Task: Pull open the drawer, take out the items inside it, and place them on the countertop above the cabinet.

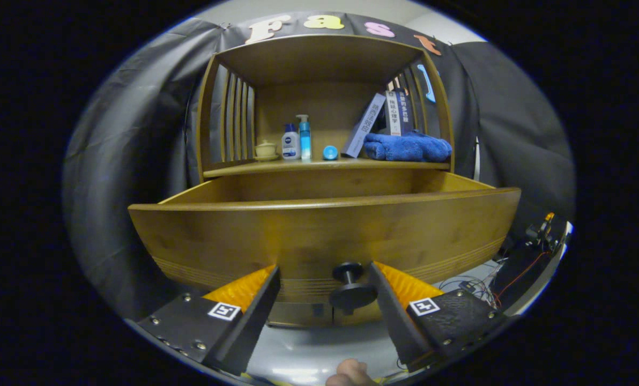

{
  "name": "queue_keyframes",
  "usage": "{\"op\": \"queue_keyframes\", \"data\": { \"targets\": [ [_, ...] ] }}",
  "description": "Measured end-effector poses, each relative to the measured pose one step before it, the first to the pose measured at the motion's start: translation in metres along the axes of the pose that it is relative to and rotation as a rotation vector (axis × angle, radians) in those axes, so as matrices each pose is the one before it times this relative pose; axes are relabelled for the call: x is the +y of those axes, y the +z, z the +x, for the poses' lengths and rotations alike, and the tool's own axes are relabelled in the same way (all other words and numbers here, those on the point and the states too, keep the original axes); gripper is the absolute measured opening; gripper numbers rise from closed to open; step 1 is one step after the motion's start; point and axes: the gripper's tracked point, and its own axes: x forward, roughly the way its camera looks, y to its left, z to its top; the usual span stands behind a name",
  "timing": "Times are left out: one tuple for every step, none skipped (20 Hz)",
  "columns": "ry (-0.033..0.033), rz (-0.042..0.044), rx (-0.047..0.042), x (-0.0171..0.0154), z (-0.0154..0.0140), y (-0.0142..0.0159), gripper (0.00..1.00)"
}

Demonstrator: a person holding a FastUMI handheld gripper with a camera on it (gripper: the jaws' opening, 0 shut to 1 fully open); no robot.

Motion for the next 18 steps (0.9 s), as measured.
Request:
{"op": "queue_keyframes", "data": {
  "targets": [
    [-0.00065,0.00661,-0.00522,0.00118,0.00477,0.00231,0.99],
    [-0.00197,-0.00278,-0.00006,0.00114,0.00423,0.00104,0.99],
    [-0.00262,-0.00193,-0.00601,0.00124,0.00485,0.00210,0.99],
    [-0.00269,0.00324,0.00036,0.00100,0.00467,0.00069,0.99],
    [-0.00256,0.00480,-0.00528,0.00152,0.00599,0.00272,0.99],
    [-0.00287,-0.00304,0.00294,0.00115,0.00501,0.00063,0.99],
    [-0.00214,0.00221,-0.00651,0.00079,0.00417,0.00277,0.99],
    [-0.00065,0.00462,-0.01000,0.00063,0.00322,0.00359,0.99],
    [-0.00157,0.01302,-0.01588,0.00137,0.00649,0.00458,0.99],
    [-0.00021,0.00889,0.02440,0.00174,0.00771,-0.00536,0.99],
    [-0.00073,0.01933,-0.01459,0.00046,0.00282,0.00318,1.00],
    [0.00220,0.00165,0.00431,0.00009,0.00262,-0.00104,1.00],
    [0.00012,0.00176,-0.00720,-0.00030,0.00538,0.00340,1.00],
    [0.00001,0.00231,0.00021,0.00102,0.00571,0.00124,1.00],
    [-0.00059,-0.00443,-0.00978,0.00029,0.00513,-0.00006,0.99],
    [0.00024,-0.00544,-0.00406,0.00064,0.00590,0.00141,0.99],
    [0.00054,-0.00314,-0.00555,0.00024,0.00576,0.00056,0.99],
    [0.00121,-0.00105,-0.00091,0.00067,0.00760,0.00079,0.99]
  ]
}}
